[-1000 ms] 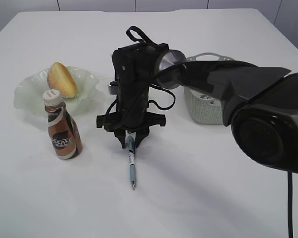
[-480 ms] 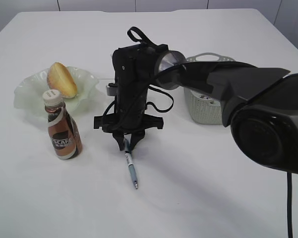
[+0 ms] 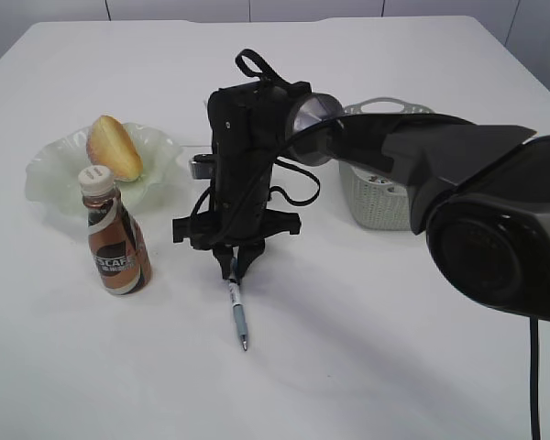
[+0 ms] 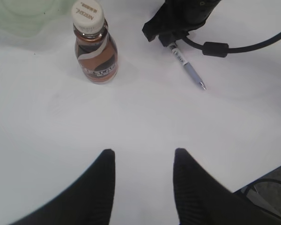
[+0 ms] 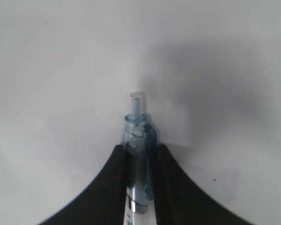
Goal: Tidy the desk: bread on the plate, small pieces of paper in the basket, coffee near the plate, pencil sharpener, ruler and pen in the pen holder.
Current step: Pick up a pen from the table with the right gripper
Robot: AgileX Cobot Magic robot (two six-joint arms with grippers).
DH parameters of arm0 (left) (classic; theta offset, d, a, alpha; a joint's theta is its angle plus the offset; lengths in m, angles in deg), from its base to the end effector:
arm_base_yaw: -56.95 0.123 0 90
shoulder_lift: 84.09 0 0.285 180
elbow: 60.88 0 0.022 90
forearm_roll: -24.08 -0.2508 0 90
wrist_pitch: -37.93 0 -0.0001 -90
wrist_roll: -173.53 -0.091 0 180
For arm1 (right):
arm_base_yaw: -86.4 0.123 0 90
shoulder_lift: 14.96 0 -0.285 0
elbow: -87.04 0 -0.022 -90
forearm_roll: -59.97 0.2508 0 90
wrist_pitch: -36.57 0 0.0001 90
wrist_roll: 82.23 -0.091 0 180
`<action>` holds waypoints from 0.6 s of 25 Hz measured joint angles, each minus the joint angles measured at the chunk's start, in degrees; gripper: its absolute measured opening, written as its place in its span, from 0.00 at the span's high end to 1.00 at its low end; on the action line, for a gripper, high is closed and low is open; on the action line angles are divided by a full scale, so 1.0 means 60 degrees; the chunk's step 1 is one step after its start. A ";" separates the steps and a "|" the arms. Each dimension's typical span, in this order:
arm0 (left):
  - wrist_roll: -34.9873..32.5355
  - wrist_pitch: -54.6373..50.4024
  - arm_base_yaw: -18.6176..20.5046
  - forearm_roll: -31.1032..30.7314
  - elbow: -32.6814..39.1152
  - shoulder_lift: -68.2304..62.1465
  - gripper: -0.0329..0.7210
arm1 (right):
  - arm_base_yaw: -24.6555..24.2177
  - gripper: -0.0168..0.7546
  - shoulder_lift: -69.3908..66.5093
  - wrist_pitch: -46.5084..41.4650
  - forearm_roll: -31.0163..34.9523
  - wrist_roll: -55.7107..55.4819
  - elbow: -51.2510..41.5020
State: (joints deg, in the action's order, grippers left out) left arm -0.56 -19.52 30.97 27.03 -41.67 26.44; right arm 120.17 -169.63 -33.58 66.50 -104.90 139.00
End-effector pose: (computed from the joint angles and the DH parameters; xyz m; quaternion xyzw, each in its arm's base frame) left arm 0.1789 -0.0916 0.3422 0.1598 0.9429 -0.1038 0.2732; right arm 0.4255 0.2963 0.1214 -0.0805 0.9933 0.0776 0.0289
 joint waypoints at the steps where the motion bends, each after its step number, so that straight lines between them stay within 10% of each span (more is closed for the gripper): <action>1: 0.0000 0.0000 0.0000 0.0000 0.0000 0.0000 0.55 | 0.0000 0.85 0.0000 0.0000 0.0000 0.0127 0.0000; 15: 0.0000 0.0000 0.0000 0.0000 0.0000 0.0000 0.55 | -0.1116 0.85 0.1984 -0.0039 0.0221 0.1681 0.0000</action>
State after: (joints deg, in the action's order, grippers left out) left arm -0.56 -19.52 30.97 27.03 -41.67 26.44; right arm 113.47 -157.73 -33.82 67.83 -94.82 139.00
